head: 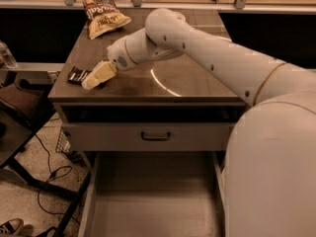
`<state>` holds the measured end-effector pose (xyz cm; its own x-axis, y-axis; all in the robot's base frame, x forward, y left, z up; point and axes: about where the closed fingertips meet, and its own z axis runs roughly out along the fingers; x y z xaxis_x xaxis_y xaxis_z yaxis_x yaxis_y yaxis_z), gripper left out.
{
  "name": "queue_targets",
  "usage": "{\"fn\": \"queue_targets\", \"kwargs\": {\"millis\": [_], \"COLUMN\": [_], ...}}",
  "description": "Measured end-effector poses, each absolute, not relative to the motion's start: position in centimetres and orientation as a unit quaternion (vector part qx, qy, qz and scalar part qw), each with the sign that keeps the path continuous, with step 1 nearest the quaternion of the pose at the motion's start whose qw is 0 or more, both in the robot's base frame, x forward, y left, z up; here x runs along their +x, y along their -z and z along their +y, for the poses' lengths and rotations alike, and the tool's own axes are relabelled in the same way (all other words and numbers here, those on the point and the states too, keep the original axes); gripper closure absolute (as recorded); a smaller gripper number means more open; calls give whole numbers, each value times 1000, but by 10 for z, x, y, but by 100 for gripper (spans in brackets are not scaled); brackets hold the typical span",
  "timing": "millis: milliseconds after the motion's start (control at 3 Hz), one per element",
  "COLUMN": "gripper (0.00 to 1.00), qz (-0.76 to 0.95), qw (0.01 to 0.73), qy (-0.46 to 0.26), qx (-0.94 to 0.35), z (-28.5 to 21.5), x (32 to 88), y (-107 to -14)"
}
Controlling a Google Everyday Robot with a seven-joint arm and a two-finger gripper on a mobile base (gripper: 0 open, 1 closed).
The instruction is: Place rxbar chocolate into middle drawer
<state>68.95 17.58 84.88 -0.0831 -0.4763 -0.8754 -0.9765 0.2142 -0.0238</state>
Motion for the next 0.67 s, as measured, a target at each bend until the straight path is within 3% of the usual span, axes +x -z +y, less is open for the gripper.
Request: {"fn": "queue_targets", "kwargs": {"millis": [333, 667], "gripper": [2, 23], "qz": [666, 664], "qw": [407, 408], "qy": [-314, -313], "qx": [-541, -543], "z": [179, 182], "x": [696, 697], "y": [-832, -824]}}
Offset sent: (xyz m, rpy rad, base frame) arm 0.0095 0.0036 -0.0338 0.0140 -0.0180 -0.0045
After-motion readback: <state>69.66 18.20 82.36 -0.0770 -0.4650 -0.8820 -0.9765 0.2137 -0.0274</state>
